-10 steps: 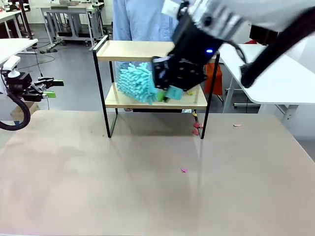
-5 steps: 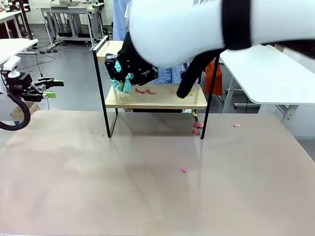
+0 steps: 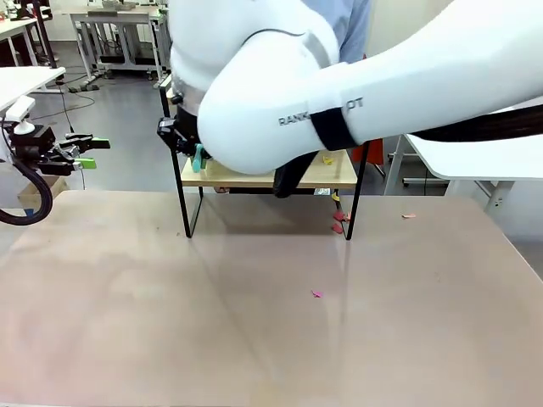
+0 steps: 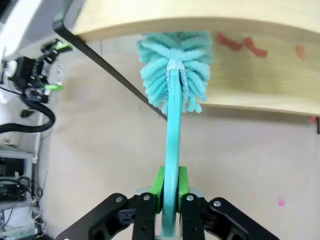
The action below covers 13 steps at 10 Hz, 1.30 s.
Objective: Clean the shelf.
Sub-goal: Clean the specific section of the Shelf indicated by the human with the Duster.
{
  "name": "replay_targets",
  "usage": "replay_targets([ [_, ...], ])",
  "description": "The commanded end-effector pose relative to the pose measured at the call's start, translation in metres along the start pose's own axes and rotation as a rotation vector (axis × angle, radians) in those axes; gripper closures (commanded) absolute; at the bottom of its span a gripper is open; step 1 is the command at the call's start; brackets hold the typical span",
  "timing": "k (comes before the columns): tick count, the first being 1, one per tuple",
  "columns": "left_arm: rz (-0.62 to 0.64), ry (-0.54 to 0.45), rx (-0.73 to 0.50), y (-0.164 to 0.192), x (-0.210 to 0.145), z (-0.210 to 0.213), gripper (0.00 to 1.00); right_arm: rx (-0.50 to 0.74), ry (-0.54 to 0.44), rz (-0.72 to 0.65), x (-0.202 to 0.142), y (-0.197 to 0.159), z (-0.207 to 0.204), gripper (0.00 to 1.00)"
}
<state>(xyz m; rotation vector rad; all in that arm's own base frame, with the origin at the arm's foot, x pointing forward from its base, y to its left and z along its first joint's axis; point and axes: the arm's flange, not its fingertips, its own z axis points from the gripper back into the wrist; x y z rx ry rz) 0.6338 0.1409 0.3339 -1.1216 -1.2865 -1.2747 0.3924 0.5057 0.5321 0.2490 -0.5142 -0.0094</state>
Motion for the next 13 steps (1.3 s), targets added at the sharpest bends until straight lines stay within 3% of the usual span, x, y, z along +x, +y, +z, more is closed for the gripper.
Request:
replay_targets([
  [1, -0.004, 0.006, -0.004, -0.002, 0.004, 0.0, 0.0, -0.012, 0.054, -0.014, 0.004, 0.024, -0.016, 0.87],
  [3, -0.004, 0.006, -0.004, -0.002, 0.004, 0.0, 0.0, -0.008, 0.099, -0.032, -0.001, 0.019, -0.025, 0.87],
  [4, -0.004, 0.006, -0.004, -0.002, 0.004, 0.0, 0.0, 0.03, 0.172, 0.034, -0.001, 0.022, -0.02, 0.87],
  [5, -0.004, 0.006, -0.004, -0.002, 0.004, 0.0, 0.0, -0.015, 0.074, -0.014, -0.007, 0.016, -0.031, 0.87],
  [9, -0.004, 0.006, -0.004, -0.002, 0.004, 0.0, 0.0, -0.008, 0.102, -0.009, -0.005, 0.017, -0.035, 0.87],
  [13, -0.004, 0.006, -0.004, -0.002, 0.004, 0.0, 0.0, 0.024, 0.176, -0.089, -0.015, -0.099, -0.019, 0.87],
])
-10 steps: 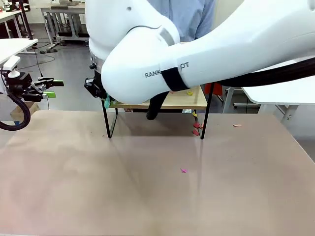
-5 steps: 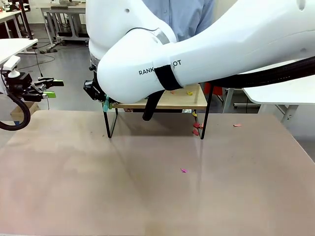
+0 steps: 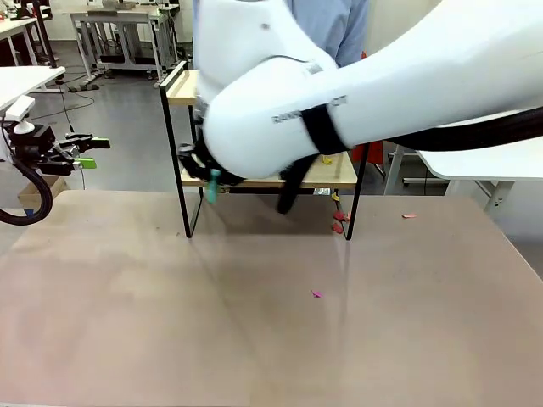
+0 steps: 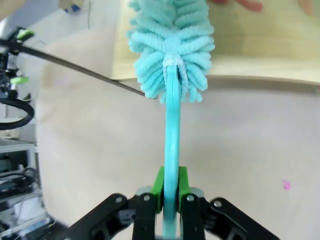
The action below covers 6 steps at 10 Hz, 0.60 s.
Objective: Clean the shelf.
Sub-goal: Clean the specific section of the Shelf indicated by the human with the Duster.
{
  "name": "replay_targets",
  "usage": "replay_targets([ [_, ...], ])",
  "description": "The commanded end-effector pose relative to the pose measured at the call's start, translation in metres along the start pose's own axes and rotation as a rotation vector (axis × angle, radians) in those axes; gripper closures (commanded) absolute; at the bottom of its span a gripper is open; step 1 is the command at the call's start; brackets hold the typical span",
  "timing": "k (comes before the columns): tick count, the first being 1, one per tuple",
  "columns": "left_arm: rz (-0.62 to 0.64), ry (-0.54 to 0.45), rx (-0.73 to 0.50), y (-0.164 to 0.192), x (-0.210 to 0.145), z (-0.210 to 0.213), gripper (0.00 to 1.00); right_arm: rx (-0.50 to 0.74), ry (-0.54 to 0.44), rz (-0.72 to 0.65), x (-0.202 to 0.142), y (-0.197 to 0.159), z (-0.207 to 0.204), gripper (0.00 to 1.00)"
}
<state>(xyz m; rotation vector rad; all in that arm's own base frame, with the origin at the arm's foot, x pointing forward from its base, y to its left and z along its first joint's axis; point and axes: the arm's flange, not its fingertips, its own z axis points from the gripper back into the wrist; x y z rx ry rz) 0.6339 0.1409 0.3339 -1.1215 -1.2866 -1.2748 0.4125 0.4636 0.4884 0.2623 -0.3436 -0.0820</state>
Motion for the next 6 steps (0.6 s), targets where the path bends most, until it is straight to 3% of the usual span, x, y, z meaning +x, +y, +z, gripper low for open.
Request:
replay_targets([
  [1, -0.004, 0.006, -0.004, -0.002, 0.004, 0.0, 0.0, 0.031, 0.011, 0.001, -0.013, -0.074, 0.019, 0.87],
  [6, -0.004, 0.006, -0.004, -0.002, 0.004, 0.0, 0.0, -0.025, -0.052, -0.152, -0.015, -0.189, 0.056, 0.87],
])
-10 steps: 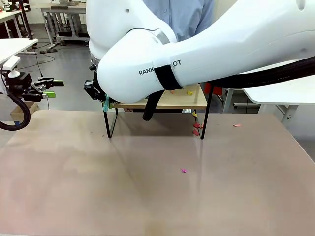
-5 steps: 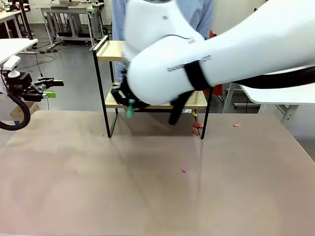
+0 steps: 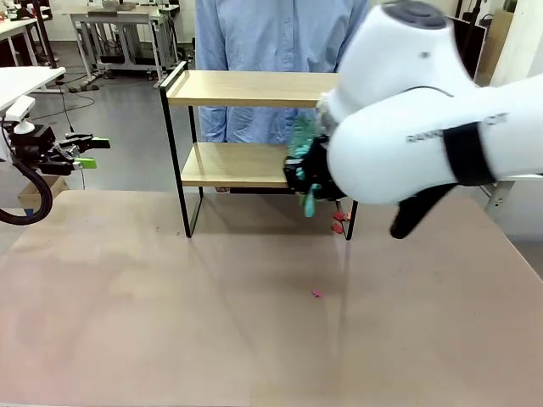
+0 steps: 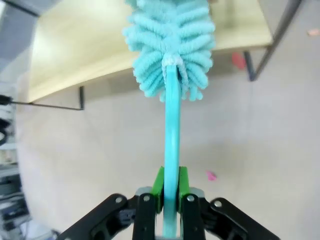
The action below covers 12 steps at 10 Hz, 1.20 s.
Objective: Clean the shelf.
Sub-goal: Clean the specific section of the Shelf indicated by the human with the Duster.
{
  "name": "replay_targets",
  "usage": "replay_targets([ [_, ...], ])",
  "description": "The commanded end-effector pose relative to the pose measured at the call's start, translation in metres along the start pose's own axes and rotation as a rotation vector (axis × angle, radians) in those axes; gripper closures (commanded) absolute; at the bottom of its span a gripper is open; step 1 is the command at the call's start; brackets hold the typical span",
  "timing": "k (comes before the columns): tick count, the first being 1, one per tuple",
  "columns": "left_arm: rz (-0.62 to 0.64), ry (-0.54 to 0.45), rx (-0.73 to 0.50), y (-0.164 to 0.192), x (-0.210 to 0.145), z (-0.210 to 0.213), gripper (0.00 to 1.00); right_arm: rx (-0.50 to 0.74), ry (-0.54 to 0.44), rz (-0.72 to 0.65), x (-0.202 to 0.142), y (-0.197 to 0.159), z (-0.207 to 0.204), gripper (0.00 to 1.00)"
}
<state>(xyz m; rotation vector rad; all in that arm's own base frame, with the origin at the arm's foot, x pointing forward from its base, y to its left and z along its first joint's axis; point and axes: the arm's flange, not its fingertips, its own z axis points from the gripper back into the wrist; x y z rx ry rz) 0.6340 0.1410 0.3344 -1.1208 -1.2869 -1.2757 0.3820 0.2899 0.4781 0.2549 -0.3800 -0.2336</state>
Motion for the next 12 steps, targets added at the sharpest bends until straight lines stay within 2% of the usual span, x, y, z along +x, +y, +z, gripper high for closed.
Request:
replay_targets([
  [1, -0.003, 0.006, -0.004, -0.002, 0.003, 0.0, 0.0, 0.014, -0.007, -0.031, -0.003, -0.036, 0.023, 0.87],
  [2, -0.003, 0.006, -0.004, -0.002, 0.003, 0.0, 0.0, 0.002, -0.02, -0.045, -0.004, -0.049, 0.029, 0.87],
  [4, -0.003, 0.006, -0.004, -0.002, 0.003, 0.0, 0.0, -0.001, -0.053, 0.026, -0.009, -0.041, 0.028, 0.87],
  [5, -0.003, 0.006, -0.004, -0.002, 0.003, 0.0, 0.0, -0.014, -0.033, -0.054, -0.003, -0.044, 0.026, 0.87],
  [9, -0.003, 0.006, -0.004, -0.002, 0.003, 0.0, 0.0, -0.026, -0.045, -0.036, -0.007, -0.044, 0.027, 0.87],
  [10, -0.003, 0.006, -0.004, -0.002, 0.003, 0.0, 0.0, 0.033, -0.105, 0.063, -0.012, -0.045, 0.047, 0.87],
  [12, -0.003, 0.006, -0.004, -0.002, 0.003, 0.0, 0.0, 0.126, -0.135, 0.196, -0.018, -0.051, 0.08, 0.87],
])
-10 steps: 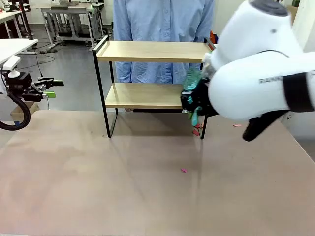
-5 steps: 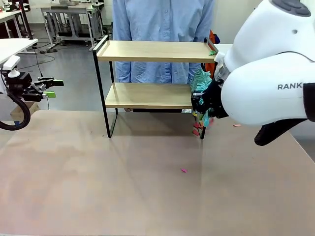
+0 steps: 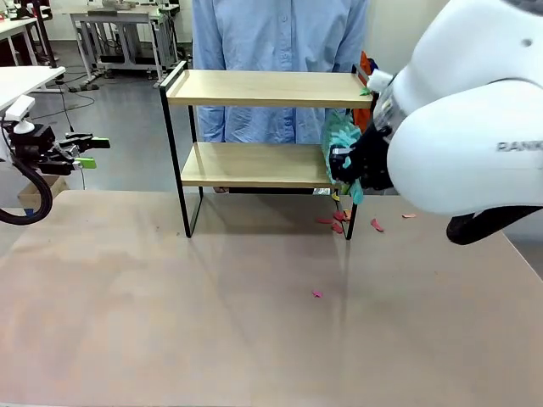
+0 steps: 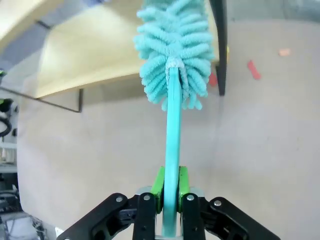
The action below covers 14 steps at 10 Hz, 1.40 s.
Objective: Clean the shelf.
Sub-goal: Clean the specific section of the Shelf indicated by the human with the Duster.
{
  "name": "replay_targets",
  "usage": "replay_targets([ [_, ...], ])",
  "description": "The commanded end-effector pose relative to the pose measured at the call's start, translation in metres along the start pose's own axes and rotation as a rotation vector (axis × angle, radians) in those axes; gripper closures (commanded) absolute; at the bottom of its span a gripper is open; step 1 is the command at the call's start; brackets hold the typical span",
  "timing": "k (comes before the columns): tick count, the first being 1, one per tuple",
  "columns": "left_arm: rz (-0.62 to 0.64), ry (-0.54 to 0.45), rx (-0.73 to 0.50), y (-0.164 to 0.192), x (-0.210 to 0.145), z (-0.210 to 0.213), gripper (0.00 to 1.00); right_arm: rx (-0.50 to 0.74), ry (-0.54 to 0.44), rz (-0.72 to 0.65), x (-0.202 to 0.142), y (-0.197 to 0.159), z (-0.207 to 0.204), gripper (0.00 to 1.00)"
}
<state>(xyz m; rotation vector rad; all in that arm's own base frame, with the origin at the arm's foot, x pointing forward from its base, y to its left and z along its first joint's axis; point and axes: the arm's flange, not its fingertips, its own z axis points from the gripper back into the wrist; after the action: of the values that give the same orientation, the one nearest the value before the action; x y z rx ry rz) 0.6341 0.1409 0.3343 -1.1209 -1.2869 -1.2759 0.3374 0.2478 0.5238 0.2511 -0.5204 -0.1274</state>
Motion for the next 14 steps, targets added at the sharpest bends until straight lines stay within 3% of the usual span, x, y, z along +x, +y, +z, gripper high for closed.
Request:
replay_targets([
  [1, -0.003, 0.006, -0.004, -0.002, 0.003, 0.0, 0.0, 0.149, -0.006, 0.144, -0.005, -0.019, 0.026, 0.87],
  [4, -0.003, 0.006, -0.004, -0.002, 0.003, 0.0, 0.0, 0.371, 0.168, 0.478, -0.009, -0.054, 0.054, 0.87],
  [6, -0.003, 0.006, -0.004, -0.002, 0.003, 0.0, 0.0, 0.417, 0.241, 0.695, -0.021, -0.079, 0.074, 0.87],
  [9, -0.003, 0.006, -0.004, -0.002, 0.003, 0.0, 0.0, 0.315, 0.378, 0.937, -0.052, -0.117, 0.076, 0.87],
  [11, -0.003, 0.006, -0.004, -0.002, 0.003, 0.0, 0.0, 0.299, 0.48, 1.018, -0.06, -0.162, 0.072, 0.87],
  [14, -0.003, 0.006, -0.004, -0.002, 0.003, 0.0, 0.0, 0.271, 0.582, 0.992, -0.048, -0.234, 0.073, 0.87],
])
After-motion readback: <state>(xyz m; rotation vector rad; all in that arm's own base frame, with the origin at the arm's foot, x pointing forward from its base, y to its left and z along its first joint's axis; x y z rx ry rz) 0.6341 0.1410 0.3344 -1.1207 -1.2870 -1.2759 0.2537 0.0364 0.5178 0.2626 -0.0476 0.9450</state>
